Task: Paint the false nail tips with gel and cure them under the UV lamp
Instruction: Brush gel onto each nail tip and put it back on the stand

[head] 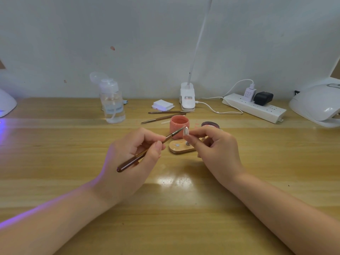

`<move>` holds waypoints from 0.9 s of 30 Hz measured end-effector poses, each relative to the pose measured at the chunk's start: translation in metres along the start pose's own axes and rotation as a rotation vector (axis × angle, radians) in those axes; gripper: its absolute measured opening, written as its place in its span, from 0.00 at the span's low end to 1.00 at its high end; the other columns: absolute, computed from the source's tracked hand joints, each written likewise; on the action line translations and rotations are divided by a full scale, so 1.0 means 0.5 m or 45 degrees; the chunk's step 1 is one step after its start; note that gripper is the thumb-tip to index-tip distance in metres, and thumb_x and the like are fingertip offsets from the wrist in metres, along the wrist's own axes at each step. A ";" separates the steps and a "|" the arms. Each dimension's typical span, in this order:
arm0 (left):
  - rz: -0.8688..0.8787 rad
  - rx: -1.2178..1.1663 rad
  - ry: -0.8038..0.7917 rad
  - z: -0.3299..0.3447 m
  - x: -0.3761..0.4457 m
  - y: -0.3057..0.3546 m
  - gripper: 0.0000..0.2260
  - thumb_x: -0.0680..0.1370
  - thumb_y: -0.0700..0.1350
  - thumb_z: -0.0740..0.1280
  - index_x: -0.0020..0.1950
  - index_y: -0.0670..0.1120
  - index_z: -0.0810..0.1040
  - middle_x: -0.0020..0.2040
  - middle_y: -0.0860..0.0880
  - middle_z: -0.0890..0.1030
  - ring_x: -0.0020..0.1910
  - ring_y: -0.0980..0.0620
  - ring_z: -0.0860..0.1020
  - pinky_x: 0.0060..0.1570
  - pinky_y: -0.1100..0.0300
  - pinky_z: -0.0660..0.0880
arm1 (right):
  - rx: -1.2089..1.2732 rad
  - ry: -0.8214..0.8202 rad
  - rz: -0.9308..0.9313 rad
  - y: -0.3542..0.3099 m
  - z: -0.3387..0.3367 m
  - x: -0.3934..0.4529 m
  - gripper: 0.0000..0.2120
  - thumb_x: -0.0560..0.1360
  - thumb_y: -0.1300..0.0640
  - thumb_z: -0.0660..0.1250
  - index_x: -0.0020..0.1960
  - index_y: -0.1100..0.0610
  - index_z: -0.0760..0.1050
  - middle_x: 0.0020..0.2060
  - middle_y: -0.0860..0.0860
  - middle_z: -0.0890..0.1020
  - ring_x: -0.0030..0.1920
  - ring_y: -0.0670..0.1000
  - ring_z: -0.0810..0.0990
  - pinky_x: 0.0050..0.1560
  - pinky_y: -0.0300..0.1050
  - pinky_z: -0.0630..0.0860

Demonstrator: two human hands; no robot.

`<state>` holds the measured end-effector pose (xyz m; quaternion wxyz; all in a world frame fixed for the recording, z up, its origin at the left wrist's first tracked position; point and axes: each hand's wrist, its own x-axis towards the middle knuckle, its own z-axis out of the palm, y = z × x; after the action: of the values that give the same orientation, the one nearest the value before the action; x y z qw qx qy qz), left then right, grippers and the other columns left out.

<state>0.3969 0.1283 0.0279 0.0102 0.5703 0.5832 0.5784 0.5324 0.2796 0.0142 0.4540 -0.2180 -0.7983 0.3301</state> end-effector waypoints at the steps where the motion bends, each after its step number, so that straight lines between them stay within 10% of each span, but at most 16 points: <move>1: 0.009 0.013 -0.013 0.000 -0.001 0.000 0.06 0.75 0.51 0.63 0.49 0.55 0.79 0.41 0.51 0.83 0.36 0.51 0.82 0.38 0.52 0.78 | 0.003 0.002 -0.005 -0.002 0.000 0.000 0.11 0.72 0.55 0.74 0.42 0.38 0.78 0.37 0.39 0.83 0.31 0.52 0.76 0.37 0.51 0.77; 12: 0.052 0.028 0.020 -0.003 -0.002 0.001 0.05 0.76 0.50 0.62 0.48 0.55 0.77 0.44 0.53 0.82 0.40 0.55 0.82 0.41 0.62 0.78 | -0.022 -0.006 -0.009 0.000 0.001 -0.001 0.09 0.72 0.55 0.73 0.42 0.40 0.79 0.39 0.41 0.83 0.31 0.47 0.75 0.38 0.51 0.77; 27: 0.006 -0.041 0.035 0.002 -0.005 0.002 0.06 0.76 0.52 0.63 0.48 0.55 0.79 0.39 0.45 0.83 0.33 0.45 0.79 0.35 0.47 0.75 | 0.003 -0.010 0.023 0.001 0.001 -0.003 0.03 0.72 0.54 0.73 0.46 0.47 0.83 0.38 0.40 0.83 0.32 0.46 0.75 0.38 0.54 0.78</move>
<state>0.3991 0.1268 0.0268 0.0100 0.5634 0.5725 0.5956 0.5327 0.2788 0.0128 0.4482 -0.2232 -0.7977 0.3360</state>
